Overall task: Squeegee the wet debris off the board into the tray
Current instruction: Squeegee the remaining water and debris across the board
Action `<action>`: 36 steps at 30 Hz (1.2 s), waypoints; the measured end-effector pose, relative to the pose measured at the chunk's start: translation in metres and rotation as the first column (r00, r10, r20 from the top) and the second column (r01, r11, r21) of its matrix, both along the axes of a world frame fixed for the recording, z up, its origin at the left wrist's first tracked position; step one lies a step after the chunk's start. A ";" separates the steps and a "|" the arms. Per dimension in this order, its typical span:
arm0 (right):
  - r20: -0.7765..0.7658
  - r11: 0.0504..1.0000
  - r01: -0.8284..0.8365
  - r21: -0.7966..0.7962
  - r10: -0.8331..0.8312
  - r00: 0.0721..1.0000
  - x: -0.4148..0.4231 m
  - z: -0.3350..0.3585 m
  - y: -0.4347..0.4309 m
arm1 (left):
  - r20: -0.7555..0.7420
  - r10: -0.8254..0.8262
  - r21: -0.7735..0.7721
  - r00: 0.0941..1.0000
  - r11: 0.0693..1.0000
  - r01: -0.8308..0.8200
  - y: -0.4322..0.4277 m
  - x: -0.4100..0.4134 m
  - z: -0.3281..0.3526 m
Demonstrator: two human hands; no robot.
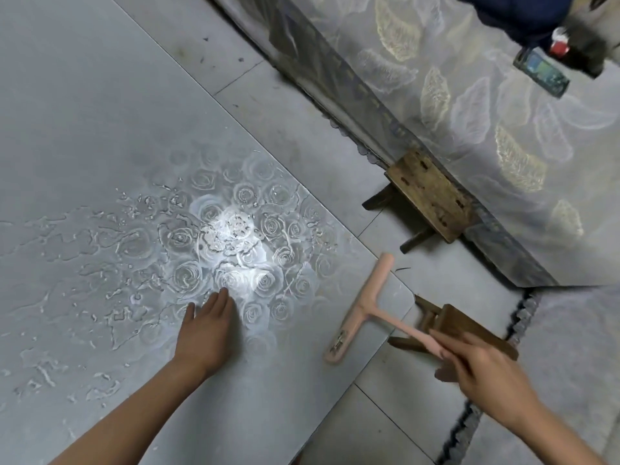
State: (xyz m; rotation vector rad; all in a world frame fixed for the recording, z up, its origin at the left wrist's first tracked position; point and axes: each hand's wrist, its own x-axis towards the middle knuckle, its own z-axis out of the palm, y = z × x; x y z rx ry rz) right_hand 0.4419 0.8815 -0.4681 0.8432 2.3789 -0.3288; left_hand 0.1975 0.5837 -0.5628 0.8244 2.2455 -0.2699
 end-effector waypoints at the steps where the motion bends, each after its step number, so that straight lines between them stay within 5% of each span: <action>1: -0.023 1.000 0.005 -0.009 -0.005 1.000 -0.009 -0.005 -0.003 | -0.010 -0.019 -0.002 1.000 1.000 0.019 -0.003 -0.006 -0.003; 5: -0.079 0.997 -0.070 -0.042 0.066 0.995 -0.073 -0.035 -0.035 | 0.025 -0.034 0.015 0.999 0.999 0.033 -0.007 -0.011 -0.010; 10: -0.159 0.975 -0.223 -0.017 0.217 0.963 -0.158 -0.051 -0.061 | 0.131 0.127 0.217 0.983 0.964 -0.154 -0.008 -0.020 -0.007; 15: -0.204 0.978 -0.206 -0.043 0.193 0.960 -0.107 -0.017 -0.002 | -0.088 0.316 0.530 0.945 0.818 -0.224 -0.021 -0.018 0.010; 18: -0.100 0.948 -0.256 -0.191 0.241 0.965 -0.077 -0.013 0.016 | -0.107 0.419 0.432 0.902 0.836 -0.338 -0.031 -0.007 0.015; 23: -0.196 0.913 -0.355 -0.202 0.317 0.928 -0.130 -0.044 -0.004 | -0.041 0.556 -0.047 0.831 0.829 -0.557 -0.034 0.012 0.005; 27: -0.281 0.827 -0.535 -0.174 0.479 0.832 -0.211 -0.053 -0.023 | -0.023 0.640 -0.180 0.768 0.753 -0.633 -0.019 0.007 0.001; 31: -0.336 0.757 -0.633 -0.163 0.561 0.757 -0.237 -0.028 0.048 | 0.080 0.770 -0.237 0.633 0.632 -0.738 -0.010 -0.005 -0.005; 36: -0.170 0.675 -0.730 -0.101 0.712 0.682 -0.243 -0.017 0.119 | 0.105 0.759 -0.271 0.643 0.644 -0.716 -0.016 -0.016 -0.006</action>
